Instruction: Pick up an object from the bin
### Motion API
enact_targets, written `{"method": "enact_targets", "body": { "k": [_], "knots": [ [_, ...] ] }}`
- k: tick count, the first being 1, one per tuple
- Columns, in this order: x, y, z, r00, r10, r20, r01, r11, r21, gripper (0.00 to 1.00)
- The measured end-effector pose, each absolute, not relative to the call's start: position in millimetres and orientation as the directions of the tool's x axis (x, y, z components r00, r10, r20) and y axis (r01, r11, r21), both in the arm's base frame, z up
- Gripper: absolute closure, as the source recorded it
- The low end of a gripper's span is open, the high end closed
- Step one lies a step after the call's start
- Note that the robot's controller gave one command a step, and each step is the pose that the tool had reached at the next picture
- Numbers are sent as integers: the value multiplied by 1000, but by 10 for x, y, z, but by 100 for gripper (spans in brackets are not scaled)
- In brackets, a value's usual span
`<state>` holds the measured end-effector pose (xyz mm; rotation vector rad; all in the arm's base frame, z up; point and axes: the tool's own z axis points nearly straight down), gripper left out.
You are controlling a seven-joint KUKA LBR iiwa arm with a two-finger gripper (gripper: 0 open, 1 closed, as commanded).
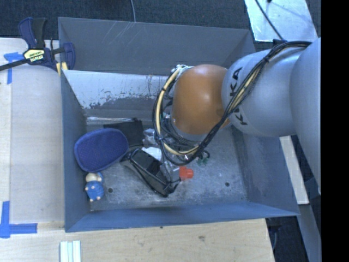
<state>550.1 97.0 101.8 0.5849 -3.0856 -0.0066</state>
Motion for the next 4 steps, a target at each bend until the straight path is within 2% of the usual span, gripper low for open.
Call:
{"method": "enact_targets", "body": {
  "k": [1, 3, 4],
  "knots": [
    [5498, 951, 1017, -956, -294, 4, -294, 956, 2, 0],
    [5500, 937, 1015, -969, -248, 6, -248, 969, 0, 0],
    [5176, 955, 1626, -874, -486, -7, -486, 874, -2, 0]
  ]
}}
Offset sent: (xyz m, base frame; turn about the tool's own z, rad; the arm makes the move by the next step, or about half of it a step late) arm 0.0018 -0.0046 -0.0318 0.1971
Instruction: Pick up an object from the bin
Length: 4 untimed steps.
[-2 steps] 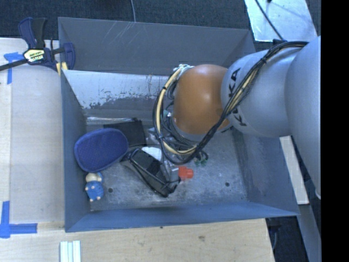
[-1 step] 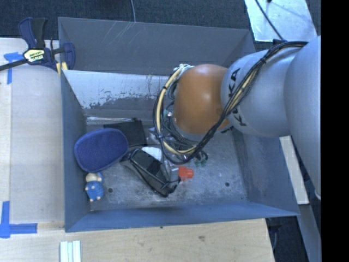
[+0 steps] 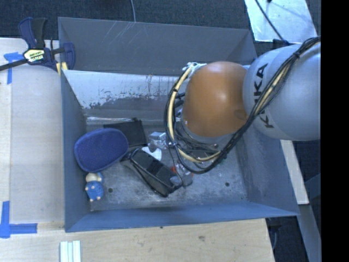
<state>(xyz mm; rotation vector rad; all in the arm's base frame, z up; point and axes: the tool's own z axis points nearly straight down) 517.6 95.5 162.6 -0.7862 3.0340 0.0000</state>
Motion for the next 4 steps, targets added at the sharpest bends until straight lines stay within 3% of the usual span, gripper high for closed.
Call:
{"method": "enact_targets", "body": {
  "k": [1, 2, 3, 4],
  "knots": [
    [4968, 896, 1013, -934, -357, -20, -357, 934, -5, 0],
    [4933, 888, 1017, -934, -356, -1, -356, 934, -2, 100],
    [4936, 520, 3256, -924, -383, -12, -383, 924, -4, 100],
    [5358, 928, 1959, -939, -343, 3, -343, 939, 2, 100]
  ]
}}
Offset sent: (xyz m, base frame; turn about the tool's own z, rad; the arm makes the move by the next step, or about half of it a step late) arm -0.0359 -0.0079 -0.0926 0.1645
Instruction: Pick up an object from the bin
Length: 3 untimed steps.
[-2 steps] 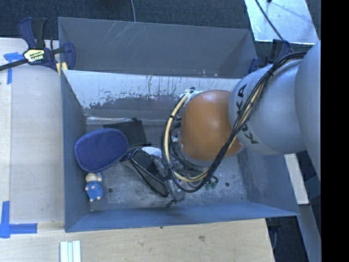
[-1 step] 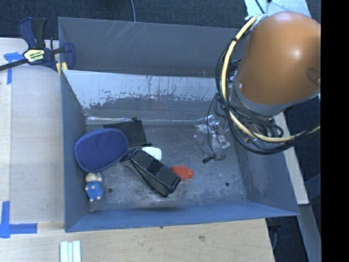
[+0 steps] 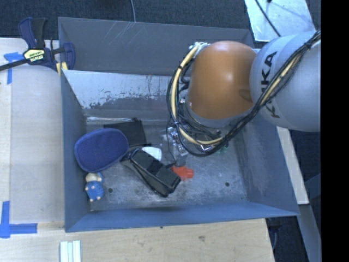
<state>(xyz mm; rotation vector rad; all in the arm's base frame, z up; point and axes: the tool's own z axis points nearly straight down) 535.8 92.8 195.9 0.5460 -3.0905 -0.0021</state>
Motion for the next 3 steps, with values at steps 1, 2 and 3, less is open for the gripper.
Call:
{"method": "enact_targets", "body": {
  "k": [1, 2, 3],
  "knots": [
    [5570, 1406, 1492, -780, -626, -3, -626, 780, 1, 100],
    [5066, 1421, 1307, -833, -551, -46, -551, 835, -13, 100],
    [4965, 1388, 1204, -834, -552, -5, -552, 834, -2, 0]
  ]
}}
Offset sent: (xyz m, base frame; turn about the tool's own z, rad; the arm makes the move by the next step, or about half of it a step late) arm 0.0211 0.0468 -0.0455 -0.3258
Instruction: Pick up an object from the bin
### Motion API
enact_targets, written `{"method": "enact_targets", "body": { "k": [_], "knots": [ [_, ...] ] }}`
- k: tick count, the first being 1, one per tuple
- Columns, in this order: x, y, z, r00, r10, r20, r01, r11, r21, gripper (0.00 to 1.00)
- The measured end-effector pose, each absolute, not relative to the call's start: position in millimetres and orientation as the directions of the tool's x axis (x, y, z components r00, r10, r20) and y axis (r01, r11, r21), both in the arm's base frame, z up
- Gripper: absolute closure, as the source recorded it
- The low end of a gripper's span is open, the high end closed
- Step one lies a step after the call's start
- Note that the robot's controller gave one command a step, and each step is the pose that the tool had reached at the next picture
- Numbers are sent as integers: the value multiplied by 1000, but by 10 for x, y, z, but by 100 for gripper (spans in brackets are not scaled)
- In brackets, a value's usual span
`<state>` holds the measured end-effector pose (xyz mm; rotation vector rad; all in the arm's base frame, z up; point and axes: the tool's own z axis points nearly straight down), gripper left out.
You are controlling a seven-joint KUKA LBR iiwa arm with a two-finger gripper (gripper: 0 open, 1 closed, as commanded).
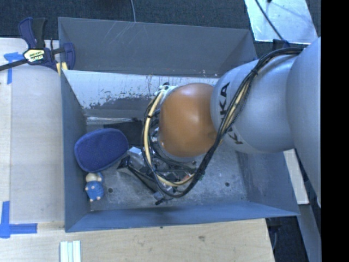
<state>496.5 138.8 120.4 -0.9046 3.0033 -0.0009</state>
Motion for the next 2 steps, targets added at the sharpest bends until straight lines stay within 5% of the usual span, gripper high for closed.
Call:
{"method": "enact_targets", "body": {
  "k": [1, 2],
  "knots": [
    [5276, 1271, 988, -798, -603, -18, -603, 798, -1, 0],
    [6048, 1110, 787, -823, -567, -20, -568, 823, 2, 0]
  ]
}}
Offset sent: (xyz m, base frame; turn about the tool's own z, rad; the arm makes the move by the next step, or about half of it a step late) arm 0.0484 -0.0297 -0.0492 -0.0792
